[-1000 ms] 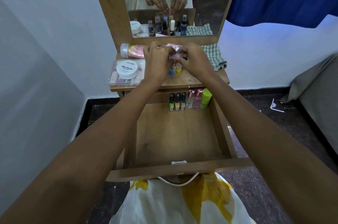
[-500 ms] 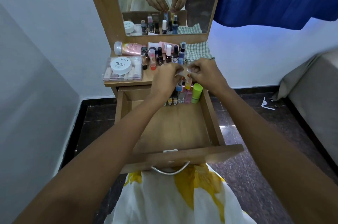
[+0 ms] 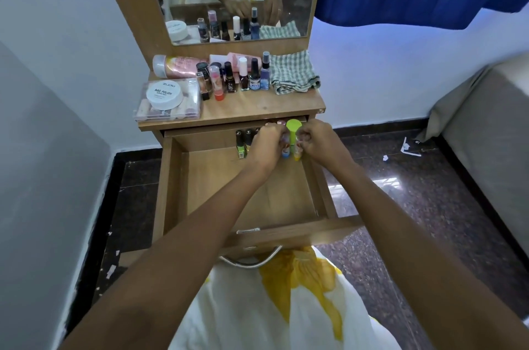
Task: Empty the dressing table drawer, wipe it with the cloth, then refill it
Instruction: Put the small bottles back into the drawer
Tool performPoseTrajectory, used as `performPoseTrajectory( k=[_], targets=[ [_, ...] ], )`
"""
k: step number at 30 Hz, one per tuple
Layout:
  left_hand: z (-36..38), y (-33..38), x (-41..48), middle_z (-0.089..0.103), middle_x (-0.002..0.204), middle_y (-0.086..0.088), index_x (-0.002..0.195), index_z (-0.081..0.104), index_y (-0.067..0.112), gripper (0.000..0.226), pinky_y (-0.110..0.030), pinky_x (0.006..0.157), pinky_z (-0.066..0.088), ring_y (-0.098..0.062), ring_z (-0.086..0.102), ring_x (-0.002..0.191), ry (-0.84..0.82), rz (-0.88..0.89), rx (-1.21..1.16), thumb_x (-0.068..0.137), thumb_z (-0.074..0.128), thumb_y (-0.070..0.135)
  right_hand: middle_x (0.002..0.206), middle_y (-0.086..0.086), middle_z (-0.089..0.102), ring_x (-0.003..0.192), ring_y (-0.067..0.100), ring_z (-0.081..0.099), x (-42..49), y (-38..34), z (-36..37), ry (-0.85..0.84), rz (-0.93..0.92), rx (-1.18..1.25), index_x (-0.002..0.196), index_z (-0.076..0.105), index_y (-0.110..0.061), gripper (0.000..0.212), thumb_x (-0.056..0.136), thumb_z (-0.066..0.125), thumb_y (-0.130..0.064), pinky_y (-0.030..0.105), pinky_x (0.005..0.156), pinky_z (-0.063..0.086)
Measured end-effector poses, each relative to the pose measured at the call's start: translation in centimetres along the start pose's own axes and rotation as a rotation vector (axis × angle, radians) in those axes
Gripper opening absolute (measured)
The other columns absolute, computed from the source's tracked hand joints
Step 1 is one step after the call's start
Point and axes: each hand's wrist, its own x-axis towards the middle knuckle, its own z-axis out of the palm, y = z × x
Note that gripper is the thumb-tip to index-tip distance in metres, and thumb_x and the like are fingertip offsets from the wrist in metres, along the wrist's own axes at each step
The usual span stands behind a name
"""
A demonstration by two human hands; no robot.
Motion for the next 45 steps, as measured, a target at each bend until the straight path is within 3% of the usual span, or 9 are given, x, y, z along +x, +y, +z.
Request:
performPoseTrajectory(
  k=[3,8,12,21,26,31,39,45],
  targets=[
    [1.0,0.0,0.1,0.054,0.082,-0.009,0.079,0.056,0.014,0.022,-0.026,0.063,0.034,-0.026,0.057,0.081,-0.028,-0.017,0.012,0.081,0.050,-0.007,0.110,0.020,0.059,0.101,0.032,0.056,-0.2,0.6,0.3,0.020,-0.011,-0.005,0.105,0.064,0.004,0.023,0.083,0.057,0.000,0.031,0.081,0.042],
    [2.3,-0.4,0.2,0.063,0.104,-0.012,0.105,0.065,0.009,0.029,-0.027,0.071,0.043,-0.025,0.062,0.093,-0.015,-0.032,-0.011,0.084,0.051,-0.006,0.114,0.019,0.057,0.105,0.030,0.054,-0.1,1.2,0.8,0.028,-0.023,-0.018,0.106,0.063,0.003,0.023,0.084,0.056,-0.001,0.031,0.084,0.042],
    [2.5,-0.5,0.3,0.061,0.112,-0.015,0.110,0.064,0.006,0.030,-0.034,0.080,0.048,-0.029,0.061,0.099,0.000,-0.013,-0.015,0.086,0.050,-0.004,0.116,0.020,0.055,0.104,0.032,0.055,-0.1,1.5,1.4,0.026,-0.030,-0.015,0.107,0.063,0.004,0.024,0.084,0.055,0.001,0.035,0.085,0.044],
    [2.7,-0.3,0.4,0.058,0.119,-0.014,0.117,0.061,0.005,0.034,-0.021,0.076,0.039,-0.026,0.057,0.106,0.007,0.002,-0.044,0.087,0.049,-0.006,0.109,0.022,0.057,0.098,0.033,0.056,-0.1,1.8,2.3,0.057,-0.030,-0.023,0.100,0.063,0.006,0.019,0.083,0.056,0.001,0.037,0.079,0.047],
    [2.8,-0.2,0.7,0.058,0.121,-0.015,0.117,0.061,0.003,0.034,-0.027,0.083,0.045,-0.027,0.057,0.108,0.009,0.015,-0.045,0.086,0.051,-0.006,0.108,0.023,0.058,0.100,0.035,0.054,0.3,1.8,2.5,0.065,-0.023,-0.015,0.098,0.063,0.006,0.019,0.082,0.055,0.001,0.041,0.078,0.047],
    [3.1,-0.3,0.9,0.054,0.124,-0.014,0.118,0.060,0.003,0.034,-0.031,0.085,0.047,-0.028,0.056,0.109,0.014,0.022,-0.052,0.086,0.051,-0.006,0.107,0.022,0.060,0.099,0.033,0.055,0.4,1.8,2.7,0.078,-0.023,-0.011,0.097,0.064,0.005,0.019,0.083,0.054,-0.001,0.035,0.076,0.045],
    [3.5,-0.1,0.9,0.054,0.120,-0.017,0.113,0.058,0.000,0.030,-0.039,0.081,0.047,-0.032,0.056,0.105,0.039,-0.004,-0.026,0.084,0.051,-0.008,0.106,0.021,0.057,0.098,0.033,0.054,0.5,1.9,2.9,0.102,-0.007,0.013,0.094,0.062,0.005,0.016,0.082,0.053,0.001,0.037,0.075,0.045],
    [3.3,0.0,0.8,0.055,0.118,-0.017,0.110,0.058,0.000,0.028,-0.040,0.080,0.048,-0.032,0.056,0.103,0.055,-0.004,-0.037,0.084,0.051,-0.008,0.108,0.020,0.058,0.099,0.030,0.054,0.5,1.9,2.8,0.106,0.010,0.030,0.097,0.060,0.003,0.017,0.081,0.055,0.003,0.030,0.074,0.042]
  ],
)
